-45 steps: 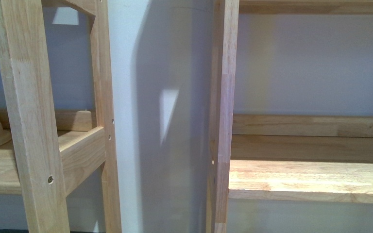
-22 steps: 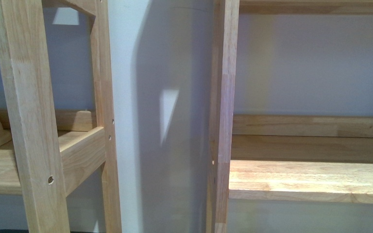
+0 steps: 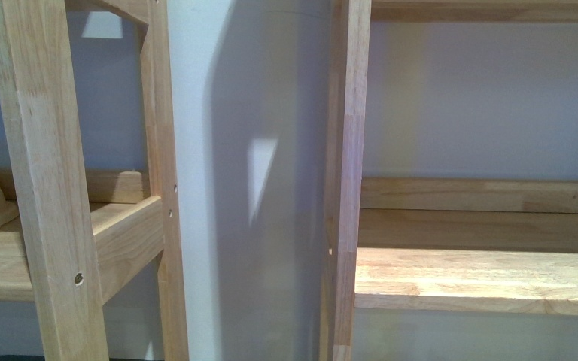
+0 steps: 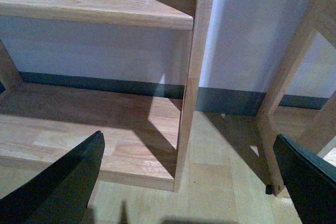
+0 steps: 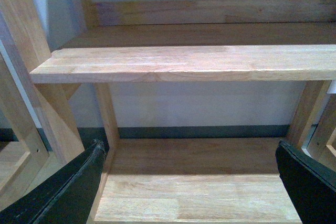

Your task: Put away toys

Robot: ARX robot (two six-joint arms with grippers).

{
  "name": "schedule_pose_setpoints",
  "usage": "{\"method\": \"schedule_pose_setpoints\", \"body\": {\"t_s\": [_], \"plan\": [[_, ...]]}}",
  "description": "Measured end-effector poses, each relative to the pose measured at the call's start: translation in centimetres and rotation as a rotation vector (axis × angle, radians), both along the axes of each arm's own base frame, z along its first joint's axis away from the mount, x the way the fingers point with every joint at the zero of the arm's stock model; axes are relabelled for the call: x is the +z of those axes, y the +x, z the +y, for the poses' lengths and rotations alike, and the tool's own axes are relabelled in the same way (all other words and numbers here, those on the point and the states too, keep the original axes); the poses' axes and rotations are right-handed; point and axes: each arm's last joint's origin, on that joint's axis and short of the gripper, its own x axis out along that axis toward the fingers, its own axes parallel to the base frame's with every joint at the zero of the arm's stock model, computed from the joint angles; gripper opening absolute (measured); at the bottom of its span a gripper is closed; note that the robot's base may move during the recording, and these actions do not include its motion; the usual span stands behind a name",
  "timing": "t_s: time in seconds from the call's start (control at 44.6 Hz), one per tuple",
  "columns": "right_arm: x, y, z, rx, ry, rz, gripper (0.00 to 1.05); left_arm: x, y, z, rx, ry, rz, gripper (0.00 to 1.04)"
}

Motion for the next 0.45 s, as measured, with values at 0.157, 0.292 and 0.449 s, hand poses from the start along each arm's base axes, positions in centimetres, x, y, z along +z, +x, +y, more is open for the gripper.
{"method": "schedule_pose_setpoints", "body": {"t_s": [0.157,0.292,0.449], "plan": [[0.0,0.0,0.0,0.0,0.0,0.0,0.99,0.0,0.0,0.0,0.0,0.0,0.0,0.99],[0.0,0.0,0.0,0.0,0.0,0.0,0.99,0.0,0.0,0.0,0.0,0.0,0.0,0.99],[0.0,0.0,0.0,0.0,0.0,0.0,0.99,0.0,0.0,0.0,0.0,0.0,0.0,0.99]]}}
